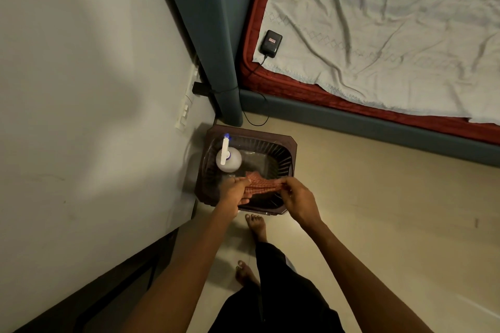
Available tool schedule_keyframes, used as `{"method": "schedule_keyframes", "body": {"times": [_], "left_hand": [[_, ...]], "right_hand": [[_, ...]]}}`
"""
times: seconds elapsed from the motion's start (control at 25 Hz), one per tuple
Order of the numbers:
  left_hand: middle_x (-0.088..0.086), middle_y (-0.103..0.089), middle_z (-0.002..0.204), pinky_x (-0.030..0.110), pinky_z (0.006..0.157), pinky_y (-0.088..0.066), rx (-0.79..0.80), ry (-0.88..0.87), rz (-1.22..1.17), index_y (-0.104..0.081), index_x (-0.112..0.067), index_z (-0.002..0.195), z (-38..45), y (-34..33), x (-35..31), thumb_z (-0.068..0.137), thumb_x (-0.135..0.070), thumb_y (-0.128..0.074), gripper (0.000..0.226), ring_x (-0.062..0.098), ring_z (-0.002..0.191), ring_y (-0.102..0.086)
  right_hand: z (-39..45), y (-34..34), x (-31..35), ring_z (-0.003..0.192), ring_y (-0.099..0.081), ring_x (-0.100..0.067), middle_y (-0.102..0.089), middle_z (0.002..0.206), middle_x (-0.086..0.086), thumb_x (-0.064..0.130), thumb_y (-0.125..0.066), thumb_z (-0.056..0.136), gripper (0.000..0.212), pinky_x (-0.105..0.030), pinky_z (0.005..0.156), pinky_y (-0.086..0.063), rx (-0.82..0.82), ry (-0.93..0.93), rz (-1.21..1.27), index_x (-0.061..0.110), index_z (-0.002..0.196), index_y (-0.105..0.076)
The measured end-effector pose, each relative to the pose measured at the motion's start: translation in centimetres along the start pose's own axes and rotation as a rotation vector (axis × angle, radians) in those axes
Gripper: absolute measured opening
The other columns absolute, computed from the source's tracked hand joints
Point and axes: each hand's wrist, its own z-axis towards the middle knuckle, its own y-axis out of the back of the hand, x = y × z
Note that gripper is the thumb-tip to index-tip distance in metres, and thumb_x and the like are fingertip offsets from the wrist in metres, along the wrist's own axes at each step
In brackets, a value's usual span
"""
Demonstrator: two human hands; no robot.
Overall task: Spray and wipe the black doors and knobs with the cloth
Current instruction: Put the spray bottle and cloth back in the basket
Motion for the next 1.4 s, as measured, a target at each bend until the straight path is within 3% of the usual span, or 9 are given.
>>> {"method": "schedule_keyframes", "body": {"times": [0.28, 0.52, 0.68, 0.8, 0.92, 1.0, 1.08, 1.28, 1.4], "left_hand": [[0.002, -0.073, 0.102, 0.022, 0.077, -0.049, -0.014, -0.251, 0.029, -0.072, -0.012, 0.099, -4.6, 0.3, 0.1, 0.09, -0.022, -0.071, 0.013, 0.018, 0.1, -0.067], [-0.004, -0.071, 0.103, 0.02, 0.081, -0.056, -0.03, -0.544, 0.103, -0.07, -0.018, 0.1, -8.8, 0.8, -2.0, 0.092, -0.025, -0.069, 0.01, 0.011, 0.1, -0.067], [-0.012, -0.066, 0.105, 0.035, 0.09, -0.057, -0.138, -0.645, 0.201, -0.06, -0.035, 0.098, -10.8, 2.4, -2.5, 0.095, -0.038, -0.062, 0.005, 0.011, 0.103, -0.064], [-0.012, -0.066, 0.106, 0.031, 0.083, -0.06, -0.17, -0.707, 0.194, -0.057, -0.033, 0.109, -12.8, 4.0, -3.4, 0.099, -0.044, -0.055, 0.015, 0.009, 0.099, -0.066], [-0.014, -0.064, 0.102, 0.018, 0.071, -0.057, -0.245, -0.757, 0.251, -0.053, -0.03, 0.114, -14.0, 5.4, -4.3, 0.1, -0.048, -0.051, 0.023, 0.006, 0.09, -0.066], [-0.016, -0.063, 0.103, 0.01, 0.061, -0.051, -0.248, -0.767, 0.231, -0.053, -0.027, 0.114, -14.6, 5.9, -4.3, 0.102, -0.043, -0.05, 0.021, 0.003, 0.088, -0.065], [-0.01, -0.065, 0.112, 0.012, 0.064, -0.053, -0.25, -0.749, 0.143, -0.055, -0.024, 0.115, -14.7, 6.4, -3.7, 0.102, -0.041, -0.05, 0.022, 0.007, 0.095, -0.066], [0.003, -0.068, 0.112, 0.023, 0.073, -0.059, -0.182, -0.682, 0.023, -0.057, -0.022, 0.114, -15.3, 7.8, -1.6, 0.102, -0.038, -0.05, 0.021, 0.015, 0.098, -0.069], [0.0, -0.07, 0.107, 0.019, 0.071, -0.056, -0.079, -0.728, 0.072, -0.058, -0.022, 0.11, -16.5, 8.7, -0.5, 0.102, -0.032, -0.053, 0.014, 0.013, 0.095, -0.071]], "right_hand": [[-0.7, 0.1, 0.3, 0.11, -0.056, 0.0, -0.058, 0.124, -0.001, 0.019, -0.056, 0.106, 0.019, -0.022, 0.095, -0.053, -0.107, -0.177, 0.391, 0.024, 0.114, -0.072], [-0.7, 0.7, 2.8, 0.113, -0.065, -0.021, -0.07, 0.12, -0.001, -0.002, -0.049, 0.103, 0.029, -0.03, 0.09, -0.059, 0.035, -0.184, 0.63, 0.015, 0.114, -0.07], [-0.4, 1.5, 5.3, 0.115, -0.062, -0.01, -0.064, 0.122, 0.013, 0.013, -0.057, 0.105, 0.019, -0.022, 0.084, -0.059, 0.075, -0.047, 0.514, 0.024, 0.12, -0.061], [0.0, 2.0, 6.2, 0.108, -0.061, -0.002, -0.058, 0.12, 0.019, 0.023, -0.057, 0.105, 0.027, -0.02, 0.084, -0.057, 0.081, -0.008, 0.398, 0.027, 0.131, -0.056], [-0.1, 2.0, 6.5, 0.097, -0.058, -0.009, -0.056, 0.109, 0.008, 0.038, -0.053, 0.106, 0.017, -0.02, 0.08, -0.047, 0.077, 0.036, 0.261, 0.026, 0.109, -0.064], [-0.2, 1.7, 6.6, 0.098, -0.057, -0.005, -0.057, 0.111, 0.007, 0.048, -0.043, 0.107, 0.024, -0.02, 0.084, -0.046, 0.068, 0.069, 0.242, 0.03, 0.108, -0.059], [0.0, 2.0, 6.5, 0.1, -0.062, -0.004, -0.062, 0.112, 0.01, 0.055, -0.041, 0.105, 0.026, -0.021, 0.087, -0.05, 0.113, 0.072, 0.256, 0.035, 0.109, -0.057], [-0.5, 3.6, 6.1, 0.11, -0.064, -0.018, -0.063, 0.117, 0.007, 0.034, -0.054, 0.106, 0.009, -0.029, 0.086, -0.06, 0.445, 0.078, 0.159, 0.034, 0.113, -0.06], [-1.8, 4.1, 6.3, 0.108, -0.064, -0.015, -0.064, 0.112, 0.01, 0.019, -0.061, 0.103, 0.023, -0.04, 0.1, -0.056, 0.571, 0.087, 0.102, 0.042, 0.104, -0.062]]}}
